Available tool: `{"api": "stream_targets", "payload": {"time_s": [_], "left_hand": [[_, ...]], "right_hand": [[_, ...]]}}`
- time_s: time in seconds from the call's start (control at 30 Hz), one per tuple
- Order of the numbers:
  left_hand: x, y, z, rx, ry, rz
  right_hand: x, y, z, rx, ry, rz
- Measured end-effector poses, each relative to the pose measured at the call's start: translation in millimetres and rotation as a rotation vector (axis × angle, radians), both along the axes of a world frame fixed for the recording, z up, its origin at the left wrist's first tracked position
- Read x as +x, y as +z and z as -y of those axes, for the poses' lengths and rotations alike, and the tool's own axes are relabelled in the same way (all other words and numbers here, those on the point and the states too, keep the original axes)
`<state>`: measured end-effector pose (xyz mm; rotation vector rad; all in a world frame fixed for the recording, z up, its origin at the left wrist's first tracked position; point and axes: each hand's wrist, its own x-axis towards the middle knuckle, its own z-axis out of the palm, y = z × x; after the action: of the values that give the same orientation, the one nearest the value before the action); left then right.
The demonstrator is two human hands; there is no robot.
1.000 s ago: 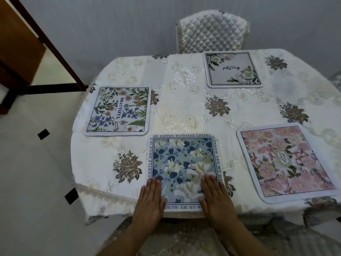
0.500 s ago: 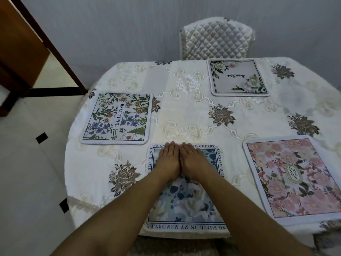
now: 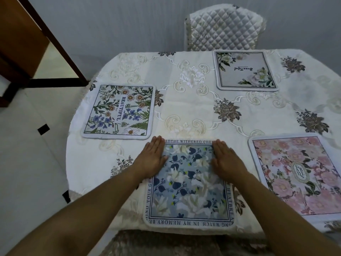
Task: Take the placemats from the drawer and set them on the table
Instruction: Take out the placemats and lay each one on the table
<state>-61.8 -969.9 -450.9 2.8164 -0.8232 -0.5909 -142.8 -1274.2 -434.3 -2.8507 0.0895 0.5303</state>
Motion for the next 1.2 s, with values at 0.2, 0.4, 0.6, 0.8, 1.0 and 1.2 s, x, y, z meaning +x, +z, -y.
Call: {"api": "stream_targets", "payload": {"time_s": [0.2, 0.4, 0.6, 0.8, 1.0, 1.2], "left_hand": [[-15.0, -0.7, -4.2, -0.044, 0.081, -0.002], [-108.3, -6.4, -34.7, -0.085, 0.121, 0.064], [-162.4, -12.4, -41.6, -0.079, 0.204, 0.066], [-158.8, 3.5, -39.6, 0.057, 0.163, -0.005], [-162.2, 79.7, -29.7, 0.078, 0.196, -0.05], [-188.2, 159.8, -77.8, -0.114, 0.354, 0.244]], "right_hand": [[-9.2, -3.2, -15.1, -0.004, -0.07, -0.004], [-126.5, -27.5, -49.9, 0.022, -0.097, 0.103], [-161.5, -26.3, -64.2, -0.064, -0.186, 0.044], [-153.4, -11.6, -65.9, -0.132, -0.119, -0.059], [-127.9, 51.6, -76.9, -0.269, 0.001, -0.236], [-118.4, 110.4, -129.4, -0.245, 0.153, -0.042]]}}
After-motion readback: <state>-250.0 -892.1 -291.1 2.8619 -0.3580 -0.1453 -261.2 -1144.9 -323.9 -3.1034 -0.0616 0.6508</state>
